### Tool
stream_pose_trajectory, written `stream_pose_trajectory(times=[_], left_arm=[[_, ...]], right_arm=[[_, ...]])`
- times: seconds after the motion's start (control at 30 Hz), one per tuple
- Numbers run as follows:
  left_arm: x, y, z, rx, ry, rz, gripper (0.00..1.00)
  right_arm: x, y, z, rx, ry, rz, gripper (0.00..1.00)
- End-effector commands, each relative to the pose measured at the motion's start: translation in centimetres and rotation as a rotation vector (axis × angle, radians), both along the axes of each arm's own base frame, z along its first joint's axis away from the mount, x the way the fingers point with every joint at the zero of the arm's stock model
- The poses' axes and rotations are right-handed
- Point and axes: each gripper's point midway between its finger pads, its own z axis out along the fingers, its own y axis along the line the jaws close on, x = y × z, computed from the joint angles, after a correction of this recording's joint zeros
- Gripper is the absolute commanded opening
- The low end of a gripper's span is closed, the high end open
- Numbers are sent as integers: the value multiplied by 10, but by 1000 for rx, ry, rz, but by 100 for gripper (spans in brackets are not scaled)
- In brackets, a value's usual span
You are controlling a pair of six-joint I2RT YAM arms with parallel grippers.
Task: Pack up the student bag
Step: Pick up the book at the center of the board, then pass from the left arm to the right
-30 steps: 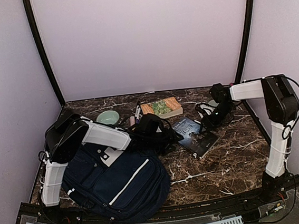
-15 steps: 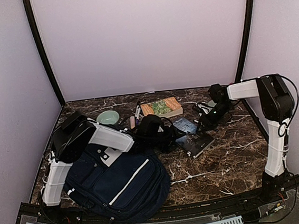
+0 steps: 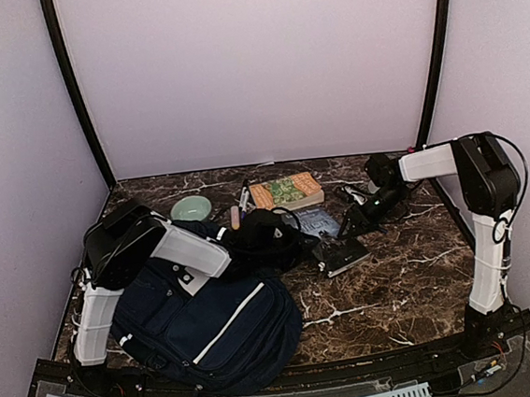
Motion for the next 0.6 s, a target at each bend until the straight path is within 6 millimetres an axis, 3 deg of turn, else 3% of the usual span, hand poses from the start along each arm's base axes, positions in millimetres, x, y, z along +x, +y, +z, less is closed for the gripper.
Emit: stream_pose_trajectory(times=[0.0, 0.2, 0.33, 0.57], left_arm=[[-11, -14, 96, -133, -234, -75, 6], [-26, -11, 151, -194, -424, -183, 0], [-40, -5, 184, -238, -541, -283, 0], [-55, 19, 229, -253, -708, -379, 0]], right_arm=[[-67, 6, -18, -39, 175, 114, 51], [-46, 2, 84, 202, -37, 124, 58], [-45, -3, 138, 338, -177, 146, 62], [-54, -5, 192, 489, -281, 175, 73]])
